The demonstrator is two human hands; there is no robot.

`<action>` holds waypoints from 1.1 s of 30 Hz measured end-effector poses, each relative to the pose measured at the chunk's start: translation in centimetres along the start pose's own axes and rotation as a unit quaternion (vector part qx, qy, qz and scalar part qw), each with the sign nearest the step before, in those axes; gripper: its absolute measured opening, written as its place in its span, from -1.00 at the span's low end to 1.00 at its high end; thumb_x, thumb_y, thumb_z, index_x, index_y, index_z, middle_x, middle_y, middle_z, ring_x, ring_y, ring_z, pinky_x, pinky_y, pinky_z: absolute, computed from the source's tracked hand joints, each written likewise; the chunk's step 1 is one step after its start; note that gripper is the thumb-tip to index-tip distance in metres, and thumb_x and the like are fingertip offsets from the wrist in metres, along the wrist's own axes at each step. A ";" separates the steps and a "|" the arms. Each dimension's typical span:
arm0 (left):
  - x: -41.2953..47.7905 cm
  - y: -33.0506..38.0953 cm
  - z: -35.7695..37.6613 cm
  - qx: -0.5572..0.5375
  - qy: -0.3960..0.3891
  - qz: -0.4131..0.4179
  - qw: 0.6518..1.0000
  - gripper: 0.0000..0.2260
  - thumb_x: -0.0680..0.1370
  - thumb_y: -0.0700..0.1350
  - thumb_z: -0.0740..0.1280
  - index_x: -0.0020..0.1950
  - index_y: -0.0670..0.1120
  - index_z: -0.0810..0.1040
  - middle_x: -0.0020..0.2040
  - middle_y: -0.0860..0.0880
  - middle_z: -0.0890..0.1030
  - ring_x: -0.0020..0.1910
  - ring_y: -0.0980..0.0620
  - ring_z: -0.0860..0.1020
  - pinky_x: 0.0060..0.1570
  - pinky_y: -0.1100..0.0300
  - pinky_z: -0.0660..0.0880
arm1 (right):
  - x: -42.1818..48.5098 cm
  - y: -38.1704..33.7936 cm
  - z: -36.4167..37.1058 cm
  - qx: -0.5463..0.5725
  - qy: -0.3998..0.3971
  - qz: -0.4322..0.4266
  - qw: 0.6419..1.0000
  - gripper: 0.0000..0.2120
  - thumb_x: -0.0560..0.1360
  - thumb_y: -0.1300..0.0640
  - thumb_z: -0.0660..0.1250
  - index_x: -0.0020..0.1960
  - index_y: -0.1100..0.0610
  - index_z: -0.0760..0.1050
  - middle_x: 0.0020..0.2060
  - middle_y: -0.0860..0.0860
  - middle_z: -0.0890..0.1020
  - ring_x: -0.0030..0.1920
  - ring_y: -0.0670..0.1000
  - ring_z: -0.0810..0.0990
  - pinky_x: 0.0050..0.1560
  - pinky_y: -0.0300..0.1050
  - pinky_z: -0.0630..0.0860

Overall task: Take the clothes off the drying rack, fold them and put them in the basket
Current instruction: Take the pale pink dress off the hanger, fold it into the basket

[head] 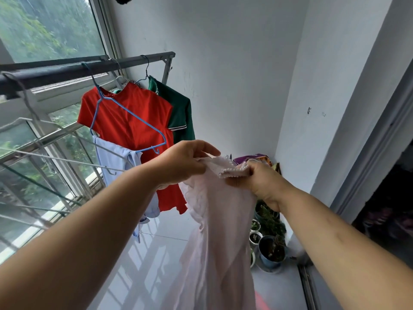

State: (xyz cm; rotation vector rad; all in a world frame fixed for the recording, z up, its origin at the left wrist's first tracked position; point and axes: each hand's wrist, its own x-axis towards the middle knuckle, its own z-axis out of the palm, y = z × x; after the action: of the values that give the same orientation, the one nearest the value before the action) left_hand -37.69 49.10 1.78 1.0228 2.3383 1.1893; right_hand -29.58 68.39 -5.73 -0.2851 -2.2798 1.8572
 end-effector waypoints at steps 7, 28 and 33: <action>-0.4 -1.5 1.1 0.003 -0.007 -0.007 1.000 -0.58 0.45 -0.41 0.30 0.08 0.10 0.61 -0.10 0.10 0.69 -0.24 0.15 0.58 -0.26 0.29 0.48 | -0.9 0.9 0.4 -0.012 0.001 -0.001 1.000 -0.81 0.36 0.19 0.56 -0.09 0.13 0.61 -0.13 0.00 0.69 -0.01 -0.04 0.65 0.05 -0.19 0.58; 2.0 -6.3 7.7 -0.013 -0.040 -0.022 0.999 -0.59 0.42 -0.40 0.28 0.07 0.06 0.63 -0.09 0.14 0.68 -0.14 0.16 0.61 -0.07 0.21 0.53 | -1.9 6.7 -1.3 -0.035 0.019 0.042 0.998 -0.84 0.34 0.31 0.54 -0.15 0.14 0.61 -0.09 0.11 0.69 -0.09 -0.08 0.58 0.02 -0.25 0.54; 2.9 -6.8 10.0 -0.021 -0.056 -0.036 0.998 -0.63 0.44 -0.36 0.29 0.11 0.02 0.63 -0.06 0.13 0.68 -0.05 0.11 0.63 -0.04 0.23 0.55 | -2.0 8.4 -2.7 -0.049 0.035 0.060 0.996 -0.83 0.33 0.27 0.56 -0.18 0.07 0.61 -0.23 -0.04 0.65 -0.16 -0.11 0.58 0.04 -0.17 0.53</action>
State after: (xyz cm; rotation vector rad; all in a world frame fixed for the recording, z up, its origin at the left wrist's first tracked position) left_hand -37.14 54.12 -9.56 0.9561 2.2361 1.1193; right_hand -26.71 72.11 -13.45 -0.5031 -2.3565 1.7615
